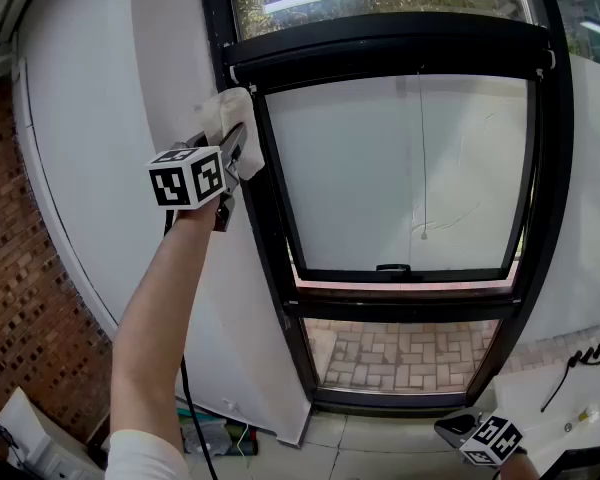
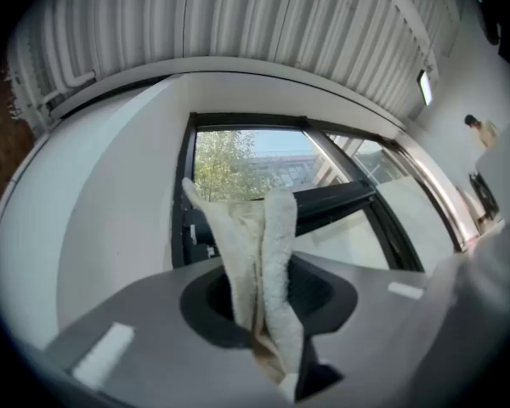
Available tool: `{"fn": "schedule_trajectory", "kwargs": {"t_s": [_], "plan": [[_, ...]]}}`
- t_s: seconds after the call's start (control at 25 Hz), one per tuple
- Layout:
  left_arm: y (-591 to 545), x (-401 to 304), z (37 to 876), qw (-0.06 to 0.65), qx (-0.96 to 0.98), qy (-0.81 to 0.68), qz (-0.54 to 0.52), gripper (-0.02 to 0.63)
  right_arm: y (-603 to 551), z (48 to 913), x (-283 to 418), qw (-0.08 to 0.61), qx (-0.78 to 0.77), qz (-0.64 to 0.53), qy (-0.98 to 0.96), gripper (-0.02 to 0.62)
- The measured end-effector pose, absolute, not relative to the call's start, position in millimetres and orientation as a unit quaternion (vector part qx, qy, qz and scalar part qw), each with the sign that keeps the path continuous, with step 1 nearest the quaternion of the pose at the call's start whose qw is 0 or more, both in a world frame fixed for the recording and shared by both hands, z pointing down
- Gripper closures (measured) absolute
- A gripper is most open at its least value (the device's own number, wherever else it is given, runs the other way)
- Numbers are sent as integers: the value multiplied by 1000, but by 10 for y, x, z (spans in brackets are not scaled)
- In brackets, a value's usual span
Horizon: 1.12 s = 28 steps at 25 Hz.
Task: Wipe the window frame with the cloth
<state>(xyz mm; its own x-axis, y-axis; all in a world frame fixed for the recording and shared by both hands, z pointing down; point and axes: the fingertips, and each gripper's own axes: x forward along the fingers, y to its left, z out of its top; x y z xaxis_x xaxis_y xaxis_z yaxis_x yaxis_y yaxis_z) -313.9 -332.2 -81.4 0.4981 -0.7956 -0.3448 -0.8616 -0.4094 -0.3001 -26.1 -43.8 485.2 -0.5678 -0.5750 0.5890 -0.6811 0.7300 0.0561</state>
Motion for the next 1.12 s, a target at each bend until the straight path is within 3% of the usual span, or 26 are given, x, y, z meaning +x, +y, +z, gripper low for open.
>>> {"fn": "schedule_trajectory", "kwargs": {"t_s": [0.36,0.6,0.84,1.12], "plan": [[-4599,-3386,-1563,249,-794,552,50,497,-1344,4759,-492,263,371,116,-883,591],[-5007,-3278,-1643,245,-776,579,44,497,-1686,4861,-339,280,358,109,-884,591],[-5008,-2843,-1662,225,-768,598,47,499,-1744,4764,131,272,359,102,-887,592],[-4684,-1720,-1700,236,-792,561,44,499,-1718,4778,797,279,354,100,-887,591]]}}
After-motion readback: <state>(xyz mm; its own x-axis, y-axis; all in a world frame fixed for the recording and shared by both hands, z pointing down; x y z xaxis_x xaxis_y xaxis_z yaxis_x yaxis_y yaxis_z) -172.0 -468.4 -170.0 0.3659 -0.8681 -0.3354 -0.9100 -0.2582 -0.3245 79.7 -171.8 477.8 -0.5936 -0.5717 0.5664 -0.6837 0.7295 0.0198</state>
